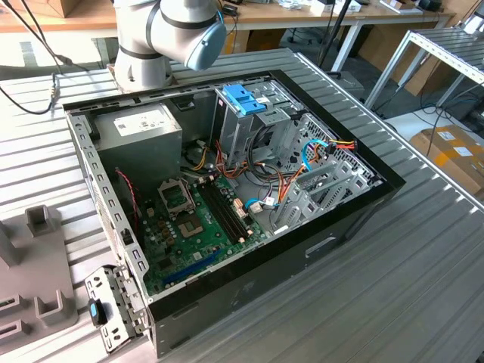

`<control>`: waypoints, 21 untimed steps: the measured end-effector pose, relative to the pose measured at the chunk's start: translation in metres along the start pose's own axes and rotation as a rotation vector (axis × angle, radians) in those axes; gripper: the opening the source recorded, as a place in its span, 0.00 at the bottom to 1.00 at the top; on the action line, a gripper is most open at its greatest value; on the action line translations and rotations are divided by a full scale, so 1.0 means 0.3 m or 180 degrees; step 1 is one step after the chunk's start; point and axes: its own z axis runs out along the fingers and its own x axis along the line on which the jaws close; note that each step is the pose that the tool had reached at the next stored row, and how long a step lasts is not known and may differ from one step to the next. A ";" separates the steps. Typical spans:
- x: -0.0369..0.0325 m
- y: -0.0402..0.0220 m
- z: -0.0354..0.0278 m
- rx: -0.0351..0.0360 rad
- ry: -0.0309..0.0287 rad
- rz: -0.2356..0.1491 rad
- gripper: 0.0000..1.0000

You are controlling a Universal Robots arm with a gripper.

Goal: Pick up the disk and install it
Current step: 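Pick up the disk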

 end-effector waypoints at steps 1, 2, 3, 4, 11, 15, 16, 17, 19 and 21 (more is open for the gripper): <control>0.000 0.000 0.000 0.0000 0.0000 0.0000 0.49; -0.001 0.000 0.001 0.0000 0.0000 0.0000 0.49; -0.001 0.000 0.002 0.0000 0.0000 0.0000 0.49; -0.001 0.000 0.002 0.0000 0.0000 0.0000 0.49; -0.003 0.001 0.008 0.0000 0.0000 0.0000 0.49; -0.004 0.002 0.011 0.0000 0.0000 0.0000 0.49; -0.004 0.002 0.012 0.0000 0.0000 0.0000 0.49; -0.004 0.002 0.013 0.0000 0.0000 0.0000 0.49; -0.005 0.002 0.014 0.0000 0.0000 0.0000 0.49; -0.005 0.002 0.016 0.0000 0.0000 0.0000 0.49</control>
